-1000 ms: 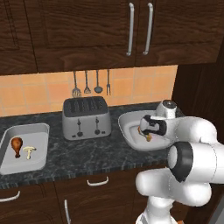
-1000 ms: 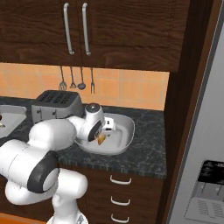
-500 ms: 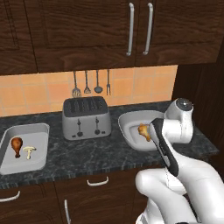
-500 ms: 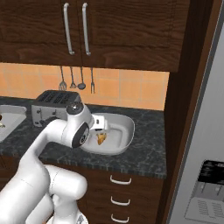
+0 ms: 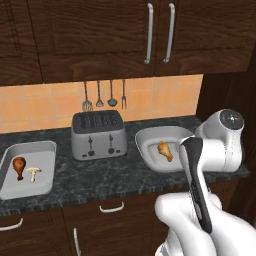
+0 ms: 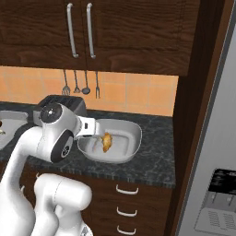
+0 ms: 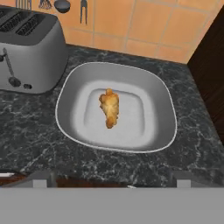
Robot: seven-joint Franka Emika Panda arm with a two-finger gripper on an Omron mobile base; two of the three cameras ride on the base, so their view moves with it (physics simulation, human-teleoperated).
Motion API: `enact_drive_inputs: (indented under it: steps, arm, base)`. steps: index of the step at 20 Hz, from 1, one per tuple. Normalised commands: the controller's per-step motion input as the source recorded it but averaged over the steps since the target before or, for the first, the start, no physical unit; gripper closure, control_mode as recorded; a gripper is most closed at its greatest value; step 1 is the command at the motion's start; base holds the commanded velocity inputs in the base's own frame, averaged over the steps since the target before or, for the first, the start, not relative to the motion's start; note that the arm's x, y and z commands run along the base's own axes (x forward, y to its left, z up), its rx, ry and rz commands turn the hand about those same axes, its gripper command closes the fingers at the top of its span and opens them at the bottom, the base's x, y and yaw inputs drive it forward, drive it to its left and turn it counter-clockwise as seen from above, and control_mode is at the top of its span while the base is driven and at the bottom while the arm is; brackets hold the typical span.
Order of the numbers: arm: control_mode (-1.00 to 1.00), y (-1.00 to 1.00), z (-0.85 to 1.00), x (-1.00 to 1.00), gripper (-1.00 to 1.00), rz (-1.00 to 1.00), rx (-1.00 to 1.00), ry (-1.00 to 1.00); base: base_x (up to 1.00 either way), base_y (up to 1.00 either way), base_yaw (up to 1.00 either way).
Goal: Place one mushroom and one chicken drumstick in each tupperware on the nearby counter, to pack two identical lunches.
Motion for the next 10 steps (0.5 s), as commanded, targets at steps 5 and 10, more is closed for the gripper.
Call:
enact_drive_inputs:
  steps: [5, 10]
  arm:
    - [1.0, 0.07, 0.29, -0.37, -1.0, -0.03, 0.0, -0.06]
    - [1.0, 0.0, 0.0, 0.0, -1.0, 0.0, 0.0, 0.0]
  base:
    - [-0.6, 0.05, -0.04]
    - [-1.0, 0.0, -0.08]
